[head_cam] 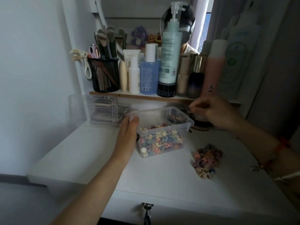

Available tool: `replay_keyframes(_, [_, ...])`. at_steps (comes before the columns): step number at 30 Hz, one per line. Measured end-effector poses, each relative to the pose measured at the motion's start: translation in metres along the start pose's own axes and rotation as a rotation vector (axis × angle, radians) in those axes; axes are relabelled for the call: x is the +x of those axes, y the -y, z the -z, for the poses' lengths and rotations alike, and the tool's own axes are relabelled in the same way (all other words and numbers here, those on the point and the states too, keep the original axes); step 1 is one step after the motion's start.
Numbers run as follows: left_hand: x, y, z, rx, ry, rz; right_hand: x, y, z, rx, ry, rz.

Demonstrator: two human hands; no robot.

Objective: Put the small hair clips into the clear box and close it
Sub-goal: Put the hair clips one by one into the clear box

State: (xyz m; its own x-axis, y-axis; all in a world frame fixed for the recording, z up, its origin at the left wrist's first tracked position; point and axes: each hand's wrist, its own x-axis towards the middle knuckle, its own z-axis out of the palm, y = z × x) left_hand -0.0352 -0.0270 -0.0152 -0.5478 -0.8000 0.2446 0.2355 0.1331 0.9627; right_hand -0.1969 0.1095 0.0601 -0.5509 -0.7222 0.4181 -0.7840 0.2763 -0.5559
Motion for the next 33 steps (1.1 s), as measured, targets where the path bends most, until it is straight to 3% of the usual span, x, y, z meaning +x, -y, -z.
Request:
replay_keyframes(2, [0.000,0.000,0.000,-0.003,-0.007,0.000,-0.003,-0.014,0.004,-0.136,0.084,-0.075])
replay_keyframes(5, [0.001,0.002,0.001,0.020,-0.017,-0.005,-0.015,-0.033,0.002,-0.358,0.390,-0.184])
replay_keyframes(7, [0.001,0.003,0.001,0.034,-0.024,-0.006,-0.022,-0.039,-0.002,-0.402,0.488,-0.234])
replay_keyframes(17, [0.000,0.000,-0.001,-0.032,-0.036,0.033,-0.017,-0.045,0.002,-0.174,0.417,-0.277])
replay_keyframes(23, [0.006,0.001,-0.004,-0.030,-0.074,0.113,-0.024,-0.056,-0.001,-0.245,0.524,-0.255])
replay_keyframes(26, [0.010,0.003,-0.012,-0.039,-0.104,0.109,-0.027,-0.059,-0.003,-0.113,0.396,-0.257])
replay_keyframes(29, [0.008,0.003,-0.022,-0.067,-0.125,0.086,-0.025,-0.052,-0.002,0.281,0.015,-0.284])
replay_keyframes(31, [0.005,0.003,-0.025,-0.081,-0.122,0.060,-0.021,-0.042,-0.003,0.562,-0.179,-0.205])
replay_keyframes(33, [0.003,0.004,-0.027,-0.085,-0.106,0.049,-0.018,-0.032,-0.009,0.666,-0.211,-0.088])
